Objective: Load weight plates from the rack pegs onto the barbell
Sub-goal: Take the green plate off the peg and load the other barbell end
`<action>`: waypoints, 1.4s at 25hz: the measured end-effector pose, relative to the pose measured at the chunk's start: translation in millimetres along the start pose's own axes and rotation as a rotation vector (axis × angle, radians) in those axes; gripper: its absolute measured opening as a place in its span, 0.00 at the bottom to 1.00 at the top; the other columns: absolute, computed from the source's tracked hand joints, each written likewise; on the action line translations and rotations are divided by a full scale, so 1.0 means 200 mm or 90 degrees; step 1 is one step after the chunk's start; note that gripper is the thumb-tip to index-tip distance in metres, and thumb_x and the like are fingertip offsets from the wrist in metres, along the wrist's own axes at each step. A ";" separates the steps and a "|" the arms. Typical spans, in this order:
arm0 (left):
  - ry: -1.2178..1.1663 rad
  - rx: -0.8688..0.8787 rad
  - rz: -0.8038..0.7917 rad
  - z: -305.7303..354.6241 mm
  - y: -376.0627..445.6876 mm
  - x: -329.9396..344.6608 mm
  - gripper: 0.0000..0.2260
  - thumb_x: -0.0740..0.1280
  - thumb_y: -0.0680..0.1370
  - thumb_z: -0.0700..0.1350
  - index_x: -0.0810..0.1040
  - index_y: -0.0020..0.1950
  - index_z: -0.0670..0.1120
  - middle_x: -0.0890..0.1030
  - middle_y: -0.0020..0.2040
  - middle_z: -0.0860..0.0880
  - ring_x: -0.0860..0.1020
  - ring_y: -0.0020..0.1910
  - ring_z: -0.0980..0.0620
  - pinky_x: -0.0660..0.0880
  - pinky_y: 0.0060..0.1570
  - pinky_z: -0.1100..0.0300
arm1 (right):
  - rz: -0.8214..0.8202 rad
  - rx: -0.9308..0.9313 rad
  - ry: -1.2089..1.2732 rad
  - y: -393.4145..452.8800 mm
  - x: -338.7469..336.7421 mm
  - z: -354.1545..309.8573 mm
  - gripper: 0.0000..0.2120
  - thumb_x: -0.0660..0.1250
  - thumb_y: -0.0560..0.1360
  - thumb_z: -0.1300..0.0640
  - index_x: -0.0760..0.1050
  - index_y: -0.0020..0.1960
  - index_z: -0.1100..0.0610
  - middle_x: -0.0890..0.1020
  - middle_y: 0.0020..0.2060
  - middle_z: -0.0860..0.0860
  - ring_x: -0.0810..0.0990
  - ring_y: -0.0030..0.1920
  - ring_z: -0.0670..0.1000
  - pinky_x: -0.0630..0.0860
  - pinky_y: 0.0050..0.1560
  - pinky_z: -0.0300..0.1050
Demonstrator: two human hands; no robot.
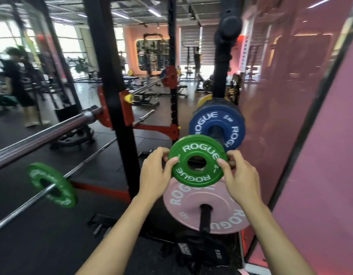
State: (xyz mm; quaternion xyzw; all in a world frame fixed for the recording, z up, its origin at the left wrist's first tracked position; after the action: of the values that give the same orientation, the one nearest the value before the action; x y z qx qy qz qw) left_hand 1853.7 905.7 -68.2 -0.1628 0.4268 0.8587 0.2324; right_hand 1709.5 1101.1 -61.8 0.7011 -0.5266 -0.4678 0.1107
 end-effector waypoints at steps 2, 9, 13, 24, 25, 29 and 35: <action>0.032 -0.014 0.025 -0.05 -0.06 -0.15 0.07 0.66 0.80 0.54 0.73 0.51 0.52 0.74 0.42 0.56 0.73 0.41 0.55 0.71 0.43 0.52 | -0.017 -0.013 0.034 -0.01 0.08 -0.13 0.10 0.63 0.78 0.46 0.71 0.53 0.51 0.81 0.38 0.47 0.76 0.36 0.52 0.67 0.34 0.47; 0.136 -0.074 0.104 -0.40 -0.22 -0.85 0.11 0.63 0.80 0.58 0.74 0.52 0.50 0.75 0.42 0.56 0.73 0.42 0.53 0.72 0.46 0.47 | -0.071 -0.095 0.100 -0.12 0.56 -0.74 0.10 0.62 0.79 0.45 0.70 0.55 0.51 0.82 0.42 0.51 0.80 0.43 0.56 0.72 0.38 0.49; 0.182 -0.094 0.179 -0.66 -0.37 -1.37 0.10 0.65 0.80 0.55 0.74 0.52 0.50 0.75 0.42 0.55 0.72 0.42 0.53 0.70 0.45 0.52 | -0.099 -0.131 0.131 -0.24 0.90 -1.24 0.11 0.61 0.79 0.45 0.69 0.56 0.50 0.82 0.43 0.51 0.79 0.44 0.58 0.70 0.39 0.48; 0.212 -0.205 0.260 -1.18 -0.56 -2.21 0.08 0.67 0.79 0.53 0.75 0.53 0.50 0.78 0.45 0.55 0.75 0.46 0.52 0.73 0.50 0.48 | -0.163 -0.208 0.165 -0.44 1.43 -2.10 0.12 0.60 0.80 0.44 0.70 0.57 0.51 0.81 0.44 0.48 0.79 0.46 0.52 0.73 0.41 0.46; 0.209 -0.215 0.258 -1.21 -0.55 -2.22 0.08 0.67 0.79 0.53 0.75 0.53 0.50 0.78 0.45 0.55 0.75 0.46 0.52 0.72 0.49 0.48 | -0.162 -0.215 0.159 -0.43 1.45 -2.13 0.12 0.60 0.80 0.44 0.70 0.56 0.51 0.81 0.43 0.48 0.79 0.45 0.52 0.73 0.41 0.47; 0.194 -0.237 0.259 -1.29 -0.52 -2.21 0.08 0.67 0.79 0.54 0.74 0.51 0.51 0.76 0.42 0.55 0.74 0.43 0.51 0.72 0.46 0.48 | -0.176 -0.228 0.152 -0.38 1.52 -2.16 0.11 0.60 0.79 0.44 0.69 0.55 0.50 0.80 0.40 0.47 0.78 0.42 0.52 0.73 0.38 0.48; 0.168 -0.258 0.244 -1.44 -0.44 -2.24 0.08 0.66 0.79 0.55 0.75 0.52 0.52 0.77 0.44 0.57 0.74 0.43 0.53 0.73 0.47 0.50 | -0.166 -0.219 0.109 -0.39 1.62 -2.21 0.12 0.60 0.79 0.44 0.69 0.54 0.52 0.80 0.39 0.48 0.78 0.40 0.54 0.74 0.36 0.49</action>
State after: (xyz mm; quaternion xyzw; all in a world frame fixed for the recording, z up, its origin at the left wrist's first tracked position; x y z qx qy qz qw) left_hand 2300.7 602.0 -79.7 -0.2321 0.2961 0.9261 -0.0283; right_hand 2101.7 711.6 -49.5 0.7711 -0.3331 -0.4997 0.2116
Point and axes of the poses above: each hand's wrist, its own y-axis towards the middle knuckle, its own x-axis out of the palm, z = x × y, the point moved 1 cm from there along y, towards the middle knuckle
